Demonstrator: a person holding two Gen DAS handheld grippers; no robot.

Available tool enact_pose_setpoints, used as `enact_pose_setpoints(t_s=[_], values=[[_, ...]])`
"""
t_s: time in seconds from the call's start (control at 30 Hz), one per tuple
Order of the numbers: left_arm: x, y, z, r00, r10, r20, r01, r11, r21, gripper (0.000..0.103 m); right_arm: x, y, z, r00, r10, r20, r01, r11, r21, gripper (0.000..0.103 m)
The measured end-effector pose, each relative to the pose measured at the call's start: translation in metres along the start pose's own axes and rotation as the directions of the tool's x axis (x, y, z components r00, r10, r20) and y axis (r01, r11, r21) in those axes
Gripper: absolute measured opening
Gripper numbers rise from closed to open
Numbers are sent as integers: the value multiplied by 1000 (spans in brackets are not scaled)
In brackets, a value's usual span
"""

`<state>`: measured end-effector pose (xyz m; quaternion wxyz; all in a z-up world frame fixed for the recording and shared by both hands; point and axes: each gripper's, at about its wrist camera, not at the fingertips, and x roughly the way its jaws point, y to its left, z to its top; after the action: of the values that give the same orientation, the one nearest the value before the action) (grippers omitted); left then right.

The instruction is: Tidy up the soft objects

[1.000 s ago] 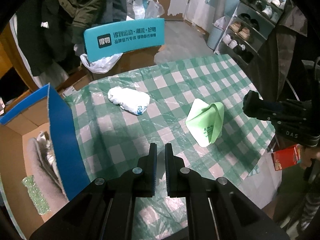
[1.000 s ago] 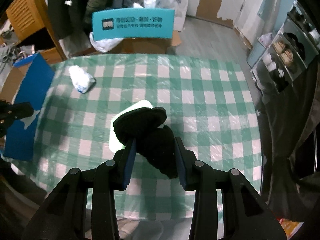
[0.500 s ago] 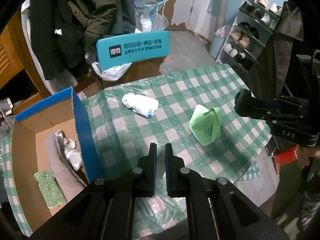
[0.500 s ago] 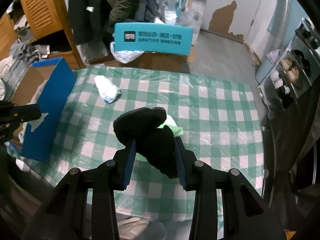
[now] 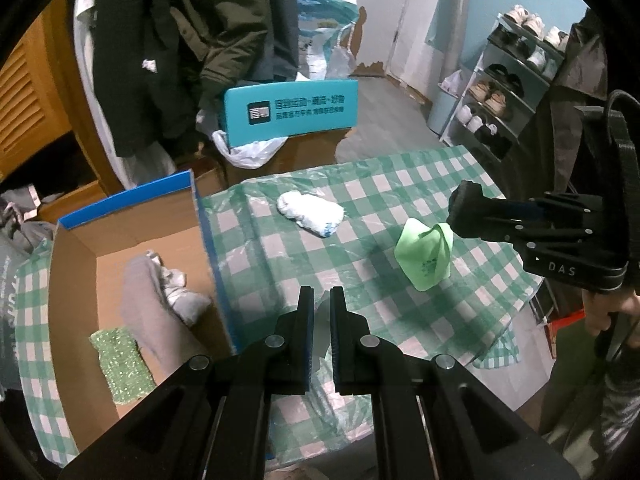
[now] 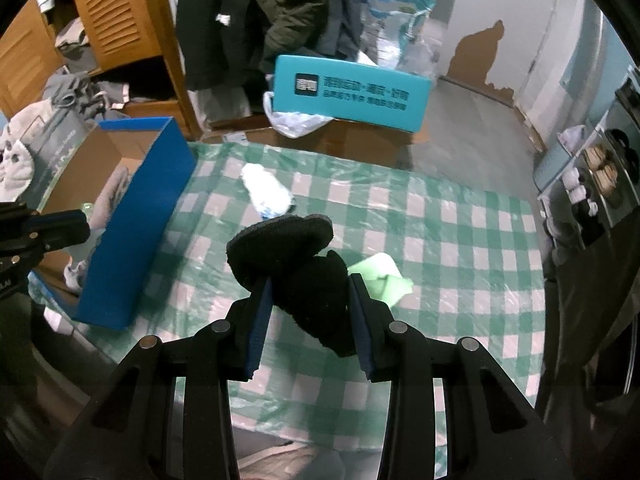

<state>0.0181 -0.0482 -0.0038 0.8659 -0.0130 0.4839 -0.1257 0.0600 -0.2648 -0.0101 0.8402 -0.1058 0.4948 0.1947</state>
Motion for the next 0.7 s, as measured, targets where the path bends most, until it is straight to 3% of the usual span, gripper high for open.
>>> enact_pose_setpoints(t_s=[0.43,0.7], values=[[-20,39,-13,999,23,36,-20,997,-70,7,3,58,28,998,57,15,-56,995,-82,36],[-25,71,-25,998,43,38,-37,990,-139,7,19,93,41,994,112,-18,-114,987,-113,36]])
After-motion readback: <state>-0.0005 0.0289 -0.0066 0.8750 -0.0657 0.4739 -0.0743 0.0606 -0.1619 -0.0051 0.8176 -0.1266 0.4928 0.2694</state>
